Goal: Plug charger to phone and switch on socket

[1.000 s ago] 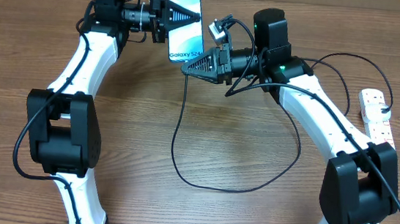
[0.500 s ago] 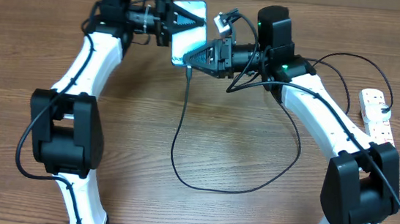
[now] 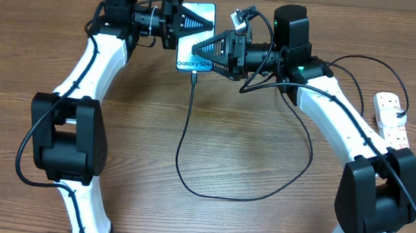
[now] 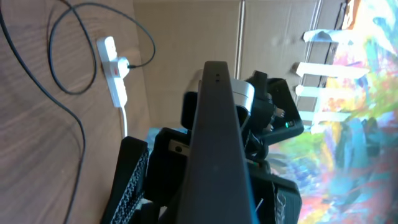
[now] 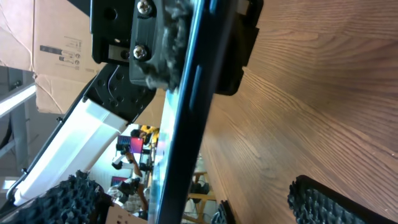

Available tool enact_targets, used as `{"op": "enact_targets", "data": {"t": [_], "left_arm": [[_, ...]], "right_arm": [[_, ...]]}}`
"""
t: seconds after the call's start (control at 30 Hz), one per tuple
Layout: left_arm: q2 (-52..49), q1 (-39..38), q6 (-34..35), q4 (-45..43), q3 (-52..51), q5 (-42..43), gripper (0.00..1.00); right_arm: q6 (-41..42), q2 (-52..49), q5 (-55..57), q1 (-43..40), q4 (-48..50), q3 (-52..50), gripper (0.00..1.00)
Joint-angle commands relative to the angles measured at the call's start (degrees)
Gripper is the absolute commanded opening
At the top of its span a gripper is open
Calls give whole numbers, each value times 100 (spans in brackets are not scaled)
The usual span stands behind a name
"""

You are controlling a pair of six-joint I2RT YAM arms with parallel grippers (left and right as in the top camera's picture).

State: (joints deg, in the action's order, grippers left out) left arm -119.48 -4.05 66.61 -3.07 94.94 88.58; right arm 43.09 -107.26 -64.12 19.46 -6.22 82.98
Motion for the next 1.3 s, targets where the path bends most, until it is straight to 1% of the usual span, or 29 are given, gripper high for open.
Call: {"op": "enact_targets", "data": {"t": [0.0, 0.17, 0.23, 0.43, 0.53, 0.63, 0.73, 0.93, 0.97, 1.0, 1.07, 1.17, 1.27], "left_arm": [[109, 85, -883, -46, 37, 144, 4], [109, 186, -1937, -35, 35, 210, 4], [109, 186, -2402, -33, 35, 210, 4], [109, 168, -2922, -31, 37, 210, 4], [109, 168, -2983, -31, 37, 210, 4], [109, 168, -2977, -9, 37, 210, 4], [109, 168, -2769, 83, 35, 208, 4], [109, 168, -1532, 175, 37, 201, 4], [109, 168, -1362, 177, 37, 195, 4], [109, 168, -1193, 177, 37, 195, 4], [109, 168, -876, 175, 35, 195, 4], [109, 168, -651, 177, 37, 197, 4], [109, 173, -654, 177, 35, 197, 4]], "right_arm": [[-297, 79, -20, -181, -83, 98, 100], [-901, 79, -20, -433, -658, 98, 100], [-1325, 81, -20, -527, -1069, 98, 100], [-2197, 79, -13, -544, -1641, 98, 100], [-2387, 79, 11, -544, -1775, 98, 100], [-2389, 79, 9, -544, -1794, 98, 100], [-2382, 79, 2, -527, -1917, 98, 100], [-2142, 79, 0, -398, -2809, 98, 98], [-2087, 79, 0, -354, -2892, 98, 96], [-2026, 79, -7, -302, -2938, 98, 90], [-1888, 79, -44, -199, -2918, 98, 82], [-1641, 79, -210, -37, -2695, 98, 73], [-1429, 79, -509, 87, -2334, 98, 72]]}}
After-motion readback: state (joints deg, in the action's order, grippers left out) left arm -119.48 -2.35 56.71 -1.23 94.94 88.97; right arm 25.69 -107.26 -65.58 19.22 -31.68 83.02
